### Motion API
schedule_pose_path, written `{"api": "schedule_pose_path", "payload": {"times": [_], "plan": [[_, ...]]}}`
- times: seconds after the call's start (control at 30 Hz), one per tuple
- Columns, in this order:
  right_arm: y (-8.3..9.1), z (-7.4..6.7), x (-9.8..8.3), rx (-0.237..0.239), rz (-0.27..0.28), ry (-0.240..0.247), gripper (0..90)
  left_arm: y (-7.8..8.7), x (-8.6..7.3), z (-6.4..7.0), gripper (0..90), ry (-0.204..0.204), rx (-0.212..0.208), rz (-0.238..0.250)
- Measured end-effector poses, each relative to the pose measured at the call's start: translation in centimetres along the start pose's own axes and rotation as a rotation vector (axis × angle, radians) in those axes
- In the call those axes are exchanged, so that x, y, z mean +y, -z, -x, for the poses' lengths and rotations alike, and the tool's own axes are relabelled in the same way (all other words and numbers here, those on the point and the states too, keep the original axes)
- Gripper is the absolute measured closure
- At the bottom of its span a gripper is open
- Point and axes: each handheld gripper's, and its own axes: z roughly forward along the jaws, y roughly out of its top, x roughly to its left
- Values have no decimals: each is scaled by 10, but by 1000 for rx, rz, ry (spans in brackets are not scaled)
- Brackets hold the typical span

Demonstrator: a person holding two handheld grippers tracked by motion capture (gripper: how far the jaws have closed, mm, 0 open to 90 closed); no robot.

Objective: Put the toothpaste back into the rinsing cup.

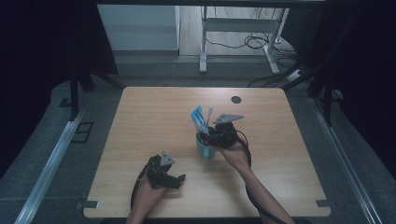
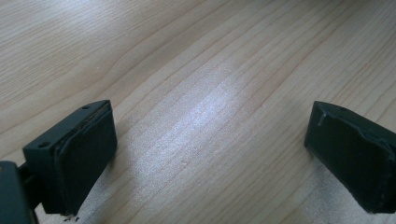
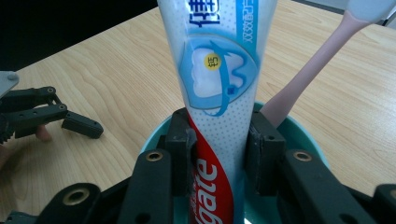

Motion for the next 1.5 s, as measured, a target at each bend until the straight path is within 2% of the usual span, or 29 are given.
{"api": "schedule_pose_path", "payload": {"times": [0.17, 0.5, 0.77, 1.0, 1.1, 1.2, 1.33, 1.5], "plan": [[1, 2, 0, 12, -2, -21, 620, 0, 0, 0, 23, 0, 0, 0], [6, 3, 4, 21, 0, -15, 565, 0, 0, 0, 23, 0, 0, 0], [9, 3, 7, 18, -10, 4, 469, 0, 0, 0, 23, 0, 0, -1], [11, 1, 8, 24, -16, 48, 382, 0, 0, 0, 23, -3, 1, 0], [12, 0, 8, 22, -14, 51, 354, 0, 0, 0, 23, -3, 0, 0], [15, 0, 9, 29, -12, 45, 276, 0, 0, 0, 23, -3, 1, 0], [18, 0, 10, 28, -8, 54, 212, 0, 0, 0, 23, -3, 0, 0], [23, -3, 11, 23, -4, 65, 160, 0, 0, 0, 23, -4, 1, -1]]}}
